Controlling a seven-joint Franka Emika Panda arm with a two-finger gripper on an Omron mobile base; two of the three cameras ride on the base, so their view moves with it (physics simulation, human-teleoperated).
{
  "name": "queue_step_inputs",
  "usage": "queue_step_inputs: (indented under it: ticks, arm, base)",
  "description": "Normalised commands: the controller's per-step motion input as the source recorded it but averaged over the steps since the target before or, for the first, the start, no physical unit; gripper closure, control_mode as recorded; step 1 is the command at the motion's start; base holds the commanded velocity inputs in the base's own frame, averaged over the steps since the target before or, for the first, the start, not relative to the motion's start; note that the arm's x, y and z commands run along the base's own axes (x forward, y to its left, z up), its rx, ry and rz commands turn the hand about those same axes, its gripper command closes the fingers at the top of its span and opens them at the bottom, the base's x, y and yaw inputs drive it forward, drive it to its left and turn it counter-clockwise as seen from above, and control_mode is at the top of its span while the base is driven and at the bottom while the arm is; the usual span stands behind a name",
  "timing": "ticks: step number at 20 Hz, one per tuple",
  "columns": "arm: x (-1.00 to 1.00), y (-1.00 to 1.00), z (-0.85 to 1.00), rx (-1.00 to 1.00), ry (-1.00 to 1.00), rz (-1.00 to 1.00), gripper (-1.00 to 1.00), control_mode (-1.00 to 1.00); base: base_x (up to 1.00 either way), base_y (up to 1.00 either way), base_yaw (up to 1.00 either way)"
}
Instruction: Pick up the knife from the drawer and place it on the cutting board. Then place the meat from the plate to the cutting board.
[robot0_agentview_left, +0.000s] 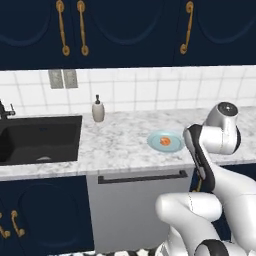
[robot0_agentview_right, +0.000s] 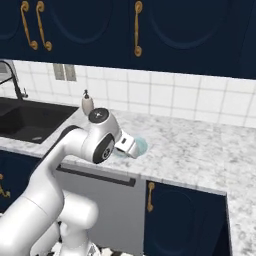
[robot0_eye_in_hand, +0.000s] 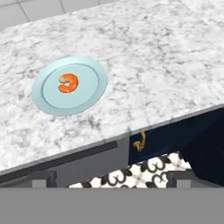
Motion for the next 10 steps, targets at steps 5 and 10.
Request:
queue_step_inputs:
  ticks: [5, 10]
  arm:
    - [0.0, 0.0, 0.0, 0.0, 0.0, 0.0, -1.0, 1.0]
    - [0.05, 0.06, -0.28, -0.02, 0.08, 0.02, -1.0, -1.0]
  base:
    - [0.76, -0.12, 0.06]
    - [0.32, 0.08, 0.01]
